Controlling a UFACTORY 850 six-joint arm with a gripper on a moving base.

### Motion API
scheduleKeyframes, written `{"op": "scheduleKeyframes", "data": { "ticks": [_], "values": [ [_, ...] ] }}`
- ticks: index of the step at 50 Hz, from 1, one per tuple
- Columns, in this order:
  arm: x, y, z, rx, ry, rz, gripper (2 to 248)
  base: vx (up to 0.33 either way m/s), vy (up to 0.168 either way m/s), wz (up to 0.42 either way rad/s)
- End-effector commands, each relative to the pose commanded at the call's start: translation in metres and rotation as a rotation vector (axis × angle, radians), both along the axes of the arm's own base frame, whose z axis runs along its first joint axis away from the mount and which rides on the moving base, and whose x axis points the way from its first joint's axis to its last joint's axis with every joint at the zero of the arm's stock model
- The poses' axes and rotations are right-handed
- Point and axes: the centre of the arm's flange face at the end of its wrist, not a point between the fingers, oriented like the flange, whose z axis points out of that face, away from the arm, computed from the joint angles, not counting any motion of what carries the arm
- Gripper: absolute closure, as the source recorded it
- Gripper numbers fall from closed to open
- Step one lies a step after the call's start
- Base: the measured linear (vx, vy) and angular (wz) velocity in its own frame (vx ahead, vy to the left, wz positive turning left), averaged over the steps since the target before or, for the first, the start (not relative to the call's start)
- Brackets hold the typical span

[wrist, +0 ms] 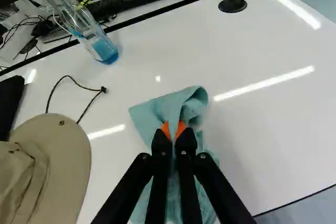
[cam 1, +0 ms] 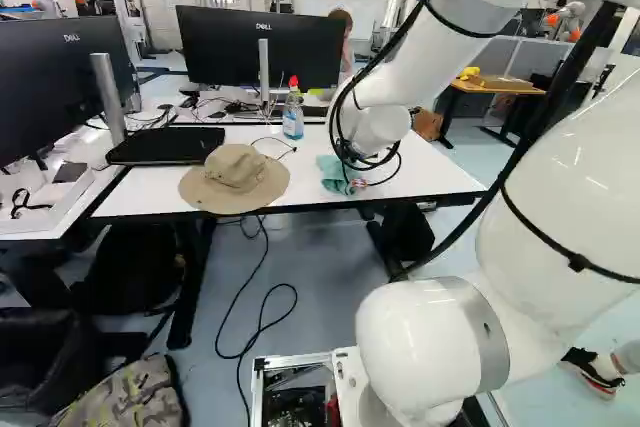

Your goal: Clean the table with the green towel

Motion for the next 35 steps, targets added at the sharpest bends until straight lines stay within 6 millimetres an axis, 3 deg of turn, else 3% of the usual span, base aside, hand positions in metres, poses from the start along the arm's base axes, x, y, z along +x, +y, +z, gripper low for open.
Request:
{"op": "scheduleKeyframes", "data": {
  "ticks": [35],
  "values": [
    [-0.0071,0.0029,-0.0071,0.026,0.112,0.02,225,0.0,0.0,0.0]
  ]
}}
